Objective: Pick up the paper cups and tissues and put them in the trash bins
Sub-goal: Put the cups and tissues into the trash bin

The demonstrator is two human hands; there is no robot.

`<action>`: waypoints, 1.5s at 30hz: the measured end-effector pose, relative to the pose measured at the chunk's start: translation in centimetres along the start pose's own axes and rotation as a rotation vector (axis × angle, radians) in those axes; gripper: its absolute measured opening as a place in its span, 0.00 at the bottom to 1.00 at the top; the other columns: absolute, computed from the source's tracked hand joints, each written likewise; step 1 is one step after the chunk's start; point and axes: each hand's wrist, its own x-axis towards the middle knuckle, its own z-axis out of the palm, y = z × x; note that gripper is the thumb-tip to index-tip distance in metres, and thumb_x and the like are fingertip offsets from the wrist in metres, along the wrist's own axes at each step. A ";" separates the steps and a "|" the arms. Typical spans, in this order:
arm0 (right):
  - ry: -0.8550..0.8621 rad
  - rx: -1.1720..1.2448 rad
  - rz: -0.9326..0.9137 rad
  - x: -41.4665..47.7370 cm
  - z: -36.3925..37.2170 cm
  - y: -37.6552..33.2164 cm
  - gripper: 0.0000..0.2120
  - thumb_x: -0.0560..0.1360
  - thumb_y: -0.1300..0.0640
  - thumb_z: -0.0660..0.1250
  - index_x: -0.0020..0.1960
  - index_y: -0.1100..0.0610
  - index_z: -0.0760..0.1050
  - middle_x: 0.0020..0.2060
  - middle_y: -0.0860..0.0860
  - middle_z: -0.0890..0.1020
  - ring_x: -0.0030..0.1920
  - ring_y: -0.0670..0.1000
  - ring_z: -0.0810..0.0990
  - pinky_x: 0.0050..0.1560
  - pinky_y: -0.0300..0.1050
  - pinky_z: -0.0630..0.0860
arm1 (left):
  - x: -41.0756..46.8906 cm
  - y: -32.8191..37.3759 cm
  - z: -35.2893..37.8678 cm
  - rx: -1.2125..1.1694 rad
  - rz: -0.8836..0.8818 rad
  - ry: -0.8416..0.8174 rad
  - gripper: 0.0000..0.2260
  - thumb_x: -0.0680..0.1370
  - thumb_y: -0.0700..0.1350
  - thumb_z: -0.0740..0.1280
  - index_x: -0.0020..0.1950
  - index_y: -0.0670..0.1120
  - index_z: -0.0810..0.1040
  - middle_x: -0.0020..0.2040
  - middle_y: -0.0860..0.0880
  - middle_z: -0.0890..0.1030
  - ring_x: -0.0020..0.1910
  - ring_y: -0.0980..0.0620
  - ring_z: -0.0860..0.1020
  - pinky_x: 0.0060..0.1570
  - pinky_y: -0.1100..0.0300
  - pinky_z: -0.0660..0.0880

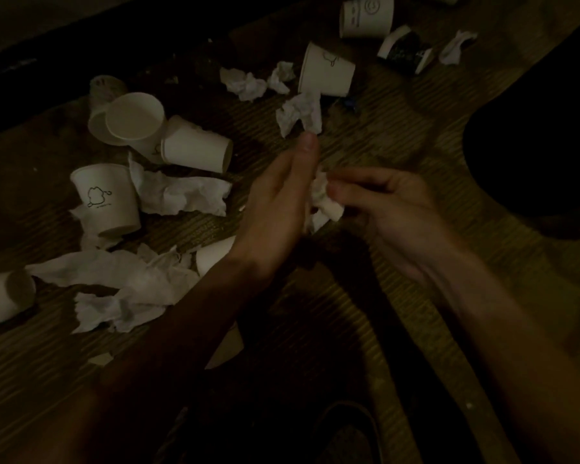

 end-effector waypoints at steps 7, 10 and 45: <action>-0.147 -0.083 -0.100 -0.1 5.0 1.5 0.03 0.72 0.57 0.73 0.45 0.52 0.85 0.43 0.51 0.87 0.46 0.49 0.86 0.40 0.39 0.80 | -1.6 1.0 -3.0 0.102 0.218 0.077 0.19 0.76 0.66 0.62 0.46 0.51 0.81 0.39 0.56 0.84 0.39 0.60 0.83 0.34 0.70 0.75; -0.250 -0.110 -0.087 0.0 6.4 2.0 0.07 0.78 0.57 0.67 0.49 0.53 0.84 0.45 0.50 0.87 0.46 0.48 0.85 0.40 0.38 0.79 | -2.0 0.5 -5.5 0.175 0.234 0.153 0.25 0.74 0.65 0.59 0.42 0.44 0.82 0.35 0.50 0.84 0.35 0.54 0.83 0.31 0.63 0.77; 0.403 -0.456 -0.569 -4.6 -2.3 -8.3 0.07 0.74 0.53 0.72 0.52 0.49 0.78 0.34 0.43 0.84 0.33 0.40 0.82 0.33 0.30 0.75 | 2.3 10.4 3.8 0.296 0.252 0.089 0.18 0.77 0.61 0.65 0.62 0.54 0.70 0.52 0.57 0.77 0.48 0.59 0.78 0.40 0.62 0.74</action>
